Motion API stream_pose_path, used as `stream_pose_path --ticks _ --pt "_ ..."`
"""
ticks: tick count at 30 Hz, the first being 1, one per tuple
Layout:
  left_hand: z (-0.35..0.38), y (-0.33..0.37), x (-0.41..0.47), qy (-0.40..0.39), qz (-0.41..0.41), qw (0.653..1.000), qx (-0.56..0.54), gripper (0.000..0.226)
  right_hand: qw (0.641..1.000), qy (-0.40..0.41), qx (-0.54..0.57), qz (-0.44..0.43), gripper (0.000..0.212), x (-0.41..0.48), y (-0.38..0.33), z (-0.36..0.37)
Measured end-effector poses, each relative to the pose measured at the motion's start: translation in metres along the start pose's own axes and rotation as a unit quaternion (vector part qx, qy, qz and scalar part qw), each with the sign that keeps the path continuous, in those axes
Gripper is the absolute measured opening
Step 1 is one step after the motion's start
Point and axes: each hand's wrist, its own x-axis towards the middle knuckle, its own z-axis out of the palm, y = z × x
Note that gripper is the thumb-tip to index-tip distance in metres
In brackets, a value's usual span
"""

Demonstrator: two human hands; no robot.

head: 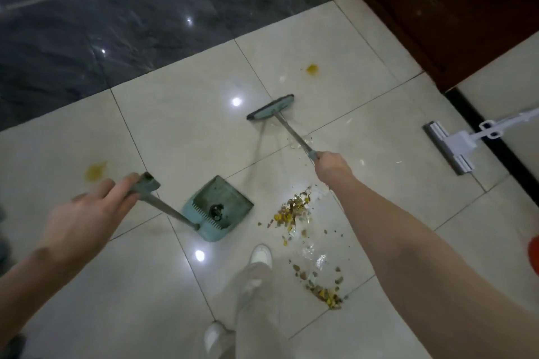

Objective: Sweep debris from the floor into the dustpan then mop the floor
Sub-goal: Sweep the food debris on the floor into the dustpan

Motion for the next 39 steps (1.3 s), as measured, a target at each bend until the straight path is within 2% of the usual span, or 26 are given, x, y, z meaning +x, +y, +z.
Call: stream_pose_path --ticks 2,5,12,20,24,31,35,39 --pt "-0.003 0.002 0.019 0.002 0.010 1.000 -0.003 0.035 1.000 -0.022 0.001 0.013 0.041 -0.004 0.009 0.008" --pt "-0.011 0.005 0.042 0.003 0.034 0.999 -0.005 0.039 0.999 -0.034 0.011 0.034 0.034 -0.032 0.035 0.027" --pt "-0.026 0.001 0.070 0.022 0.066 0.997 -0.036 0.037 0.987 -0.060 0.089 0.122 0.037 -0.155 0.078 0.083" --pt "-0.026 -0.020 0.066 0.017 0.175 0.984 -0.037 0.035 0.961 -0.085 0.126 0.229 0.043 -0.318 0.066 0.173" --pt "-0.032 -0.018 0.062 0.016 0.215 0.976 -0.036 0.034 0.956 -0.078 0.137 0.248 0.039 -0.360 0.054 0.186" --pt "-0.038 0.004 0.066 0.014 0.255 0.966 -0.039 0.033 0.955 0.023 0.191 0.227 0.034 -0.334 0.071 0.142" --pt "-0.034 0.015 0.078 -0.005 0.259 0.966 -0.025 0.037 0.951 0.057 0.216 0.212 0.033 -0.272 0.086 0.106" --pt "-0.022 0.022 0.091 -0.022 0.219 0.975 -0.031 0.037 0.943 0.080 0.254 0.197 0.035 -0.186 0.104 0.068"
